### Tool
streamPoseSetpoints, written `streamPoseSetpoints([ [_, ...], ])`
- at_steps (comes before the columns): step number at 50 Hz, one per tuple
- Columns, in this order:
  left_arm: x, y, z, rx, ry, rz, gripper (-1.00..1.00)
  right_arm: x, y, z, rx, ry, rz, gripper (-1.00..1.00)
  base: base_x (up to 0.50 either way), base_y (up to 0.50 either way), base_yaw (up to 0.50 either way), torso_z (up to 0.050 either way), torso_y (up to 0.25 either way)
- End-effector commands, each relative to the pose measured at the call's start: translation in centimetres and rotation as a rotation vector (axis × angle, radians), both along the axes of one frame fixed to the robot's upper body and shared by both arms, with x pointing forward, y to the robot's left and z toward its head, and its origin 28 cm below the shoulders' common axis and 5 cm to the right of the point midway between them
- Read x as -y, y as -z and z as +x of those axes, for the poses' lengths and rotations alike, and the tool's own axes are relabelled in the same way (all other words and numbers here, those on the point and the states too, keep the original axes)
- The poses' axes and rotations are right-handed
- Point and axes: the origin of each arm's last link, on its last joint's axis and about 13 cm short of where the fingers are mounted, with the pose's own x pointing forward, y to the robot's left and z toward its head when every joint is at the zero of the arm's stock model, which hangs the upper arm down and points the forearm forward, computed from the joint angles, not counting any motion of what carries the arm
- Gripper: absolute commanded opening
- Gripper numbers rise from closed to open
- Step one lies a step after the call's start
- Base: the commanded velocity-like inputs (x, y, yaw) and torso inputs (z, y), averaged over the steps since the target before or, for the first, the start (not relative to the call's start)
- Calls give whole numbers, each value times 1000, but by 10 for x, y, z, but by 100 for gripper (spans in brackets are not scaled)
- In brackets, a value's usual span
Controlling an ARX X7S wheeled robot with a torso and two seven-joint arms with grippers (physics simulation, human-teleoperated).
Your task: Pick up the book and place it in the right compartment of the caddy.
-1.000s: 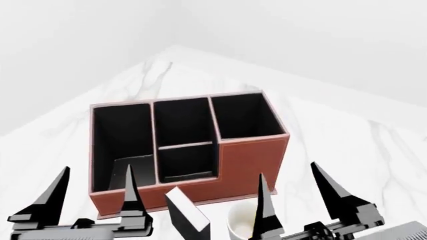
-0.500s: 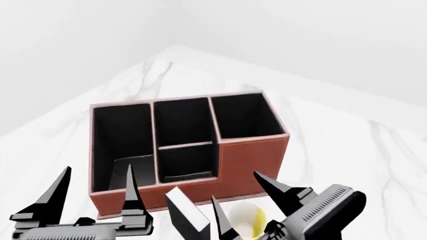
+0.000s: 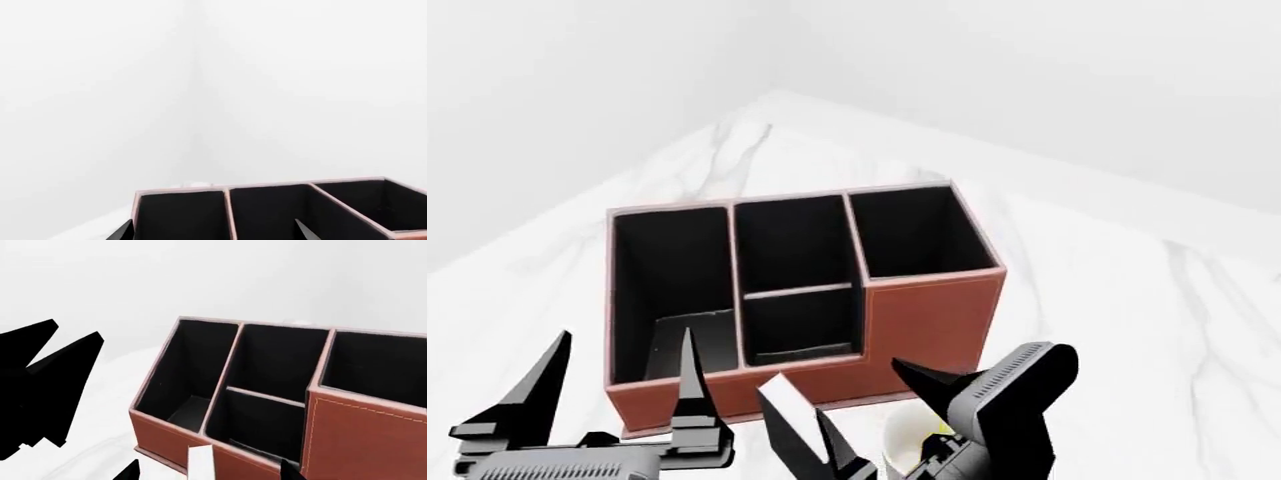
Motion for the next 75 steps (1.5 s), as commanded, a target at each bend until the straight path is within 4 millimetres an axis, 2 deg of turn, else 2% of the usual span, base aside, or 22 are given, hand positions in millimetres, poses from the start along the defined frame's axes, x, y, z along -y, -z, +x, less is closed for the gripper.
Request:
streamPoseSetpoints([
  [1, 0, -1, 0, 0, 0, 1, 100, -8, 3, 4, -24, -33, 2, 100, 0, 0, 0, 0, 0],
  [18, 0, -1, -1, 0, -2, 0, 100, -22, 9, 11, -26, -52, 12, 100, 0, 0, 0, 0, 0],
  [37, 0, 0, 0, -3, -1, 0, 100, -30, 21, 31, -11, -42, 14, 100, 0, 0, 0, 0, 0],
  [75, -1, 1, -2, -2, -1, 1, 100, -35, 52, 37, -4, -59, -16, 100, 0, 0, 0, 0, 0],
])
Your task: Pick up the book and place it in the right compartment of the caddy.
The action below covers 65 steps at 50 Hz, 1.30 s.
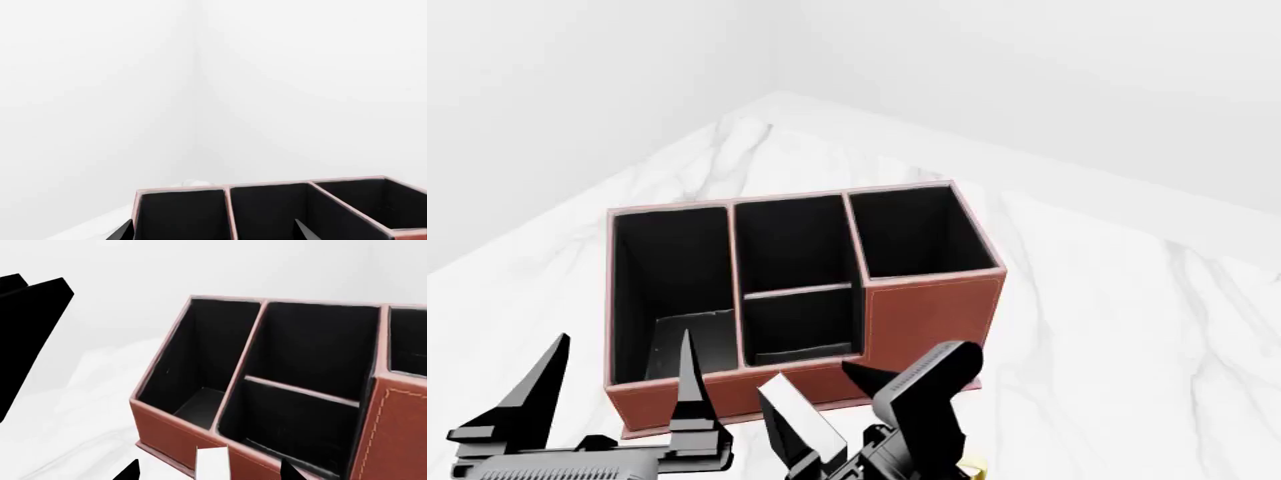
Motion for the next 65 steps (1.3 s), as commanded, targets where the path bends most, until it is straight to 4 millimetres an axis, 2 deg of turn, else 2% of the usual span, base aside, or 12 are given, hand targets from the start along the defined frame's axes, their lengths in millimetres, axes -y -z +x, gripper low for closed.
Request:
streamPoseSetpoints([
  [1, 0, 0, -1, 0, -1, 1, 100, -1, 10, 2, 3, -1, -4, 100, 0, 0, 0, 0, 0],
  [20, 0, 0, 0, -1, 1, 1, 100, -1, 28, 2, -41, 7, 1, 100, 0, 0, 0, 0, 0],
  [32, 0, 1, 1, -2, 1, 2, 100, -1, 36, 1, -62, 7, 9, 100, 0, 0, 0, 0, 0],
  [33, 0, 0, 1, -2, 1, 2, 100, -1, 32, 1, -66, 8, 9, 100, 0, 0, 0, 0, 0],
  [36, 0, 0, 1, -2, 1, 2, 100, -1, 40, 1, -73, 8, 9, 100, 0, 0, 0, 0, 0],
  [41, 0, 0, 2, -3, 0, 2, 100, -1, 35, 2, -76, 9, 7, 100, 0, 0, 0, 0, 0],
  [46, 0, 1, 2, -3, 1, 3, 100, -1, 37, 2, -81, 9, 7, 100, 0, 0, 0, 0, 0],
  [47, 0, 1, 2, -2, 1, 3, 100, -1, 43, 1, -82, 10, 3, 100, 0, 0, 0, 0, 0],
  [65, 1, 1, 0, -2, 1, 3, 100, -1, 47, -1, -96, 19, 5, 100, 0, 0, 0, 0, 0],
])
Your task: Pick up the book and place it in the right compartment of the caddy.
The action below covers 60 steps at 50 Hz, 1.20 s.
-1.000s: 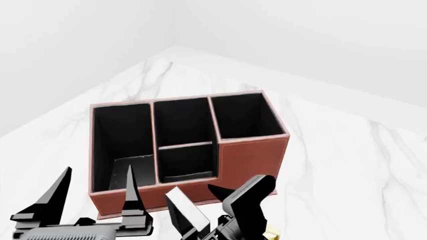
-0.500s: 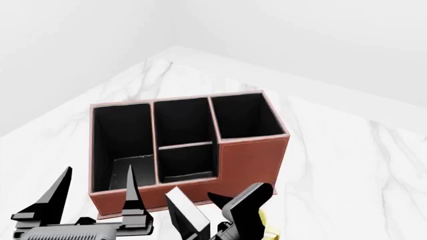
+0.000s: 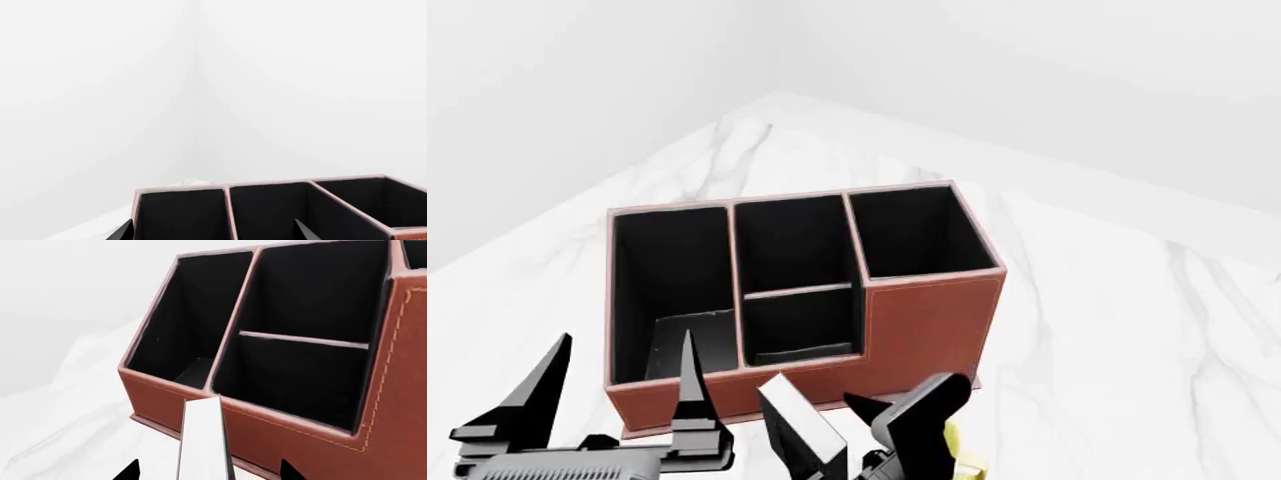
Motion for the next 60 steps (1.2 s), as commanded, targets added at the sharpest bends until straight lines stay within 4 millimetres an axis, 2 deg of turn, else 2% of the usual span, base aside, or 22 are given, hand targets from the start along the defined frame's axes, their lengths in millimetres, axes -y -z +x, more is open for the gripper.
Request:
streamPoseSetpoints([
  [1, 0, 0, -1, 0, 0, 0, 100, 0, 5, -1, -9, 3, -2, 100, 0, 0, 0, 0, 0],
  [57, 1, 0, 1, -3, -1, 0, 100, -2, 14, -3, -64, -13, -30, 100, 0, 0, 0, 0, 0],
  [58, 1, 0, 0, -2, -1, -1, 100, -2, 14, -3, -64, -12, -29, -100, 0, 0, 0, 0, 0],
  [60, 1, 0, 0, -2, 0, 0, 100, -2, 14, -3, -63, -13, -29, -100, 0, 0, 0, 0, 0],
])
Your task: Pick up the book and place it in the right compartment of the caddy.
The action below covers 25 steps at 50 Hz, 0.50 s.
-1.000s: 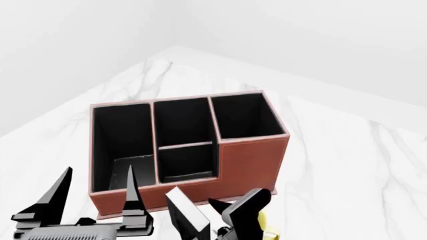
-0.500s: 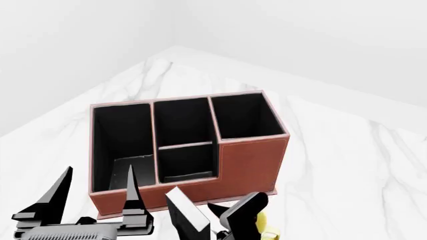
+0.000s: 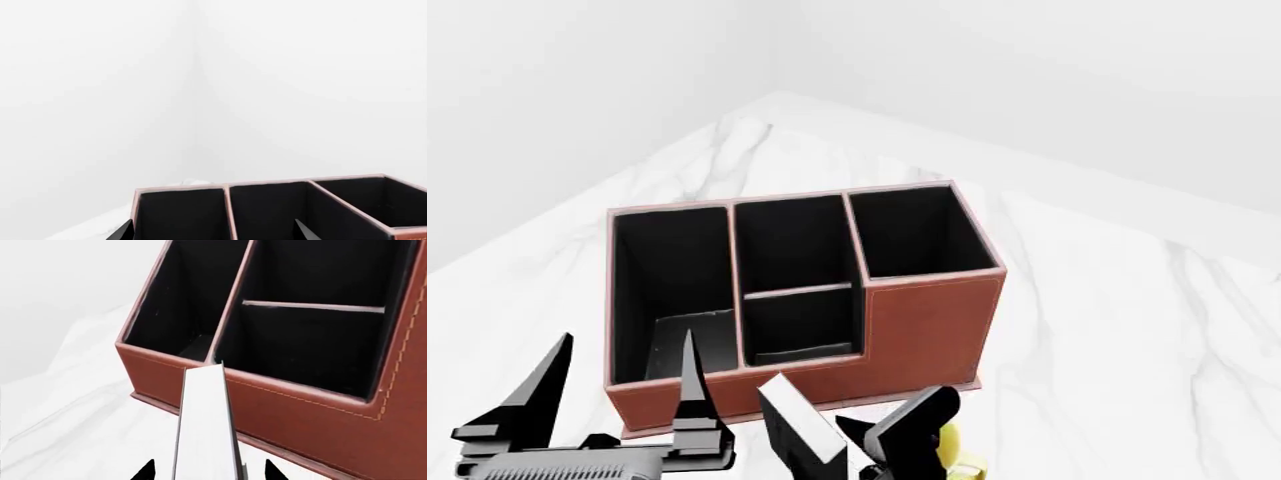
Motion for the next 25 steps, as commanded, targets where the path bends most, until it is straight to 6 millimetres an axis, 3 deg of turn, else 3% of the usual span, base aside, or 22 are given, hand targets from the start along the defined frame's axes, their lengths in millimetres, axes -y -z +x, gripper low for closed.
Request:
streamPoseSetpoints([
  [1, 0, 0, 0, 0, 0, 0, 100, 0, 0, 0, -5, -3, 2, -100, 0, 0, 0, 0, 0],
  [25, 0, 0, 0, -1, -3, 0, 100, 0, -7, -3, 18, -13, 5, -100, 0, 0, 0, 0, 0],
])
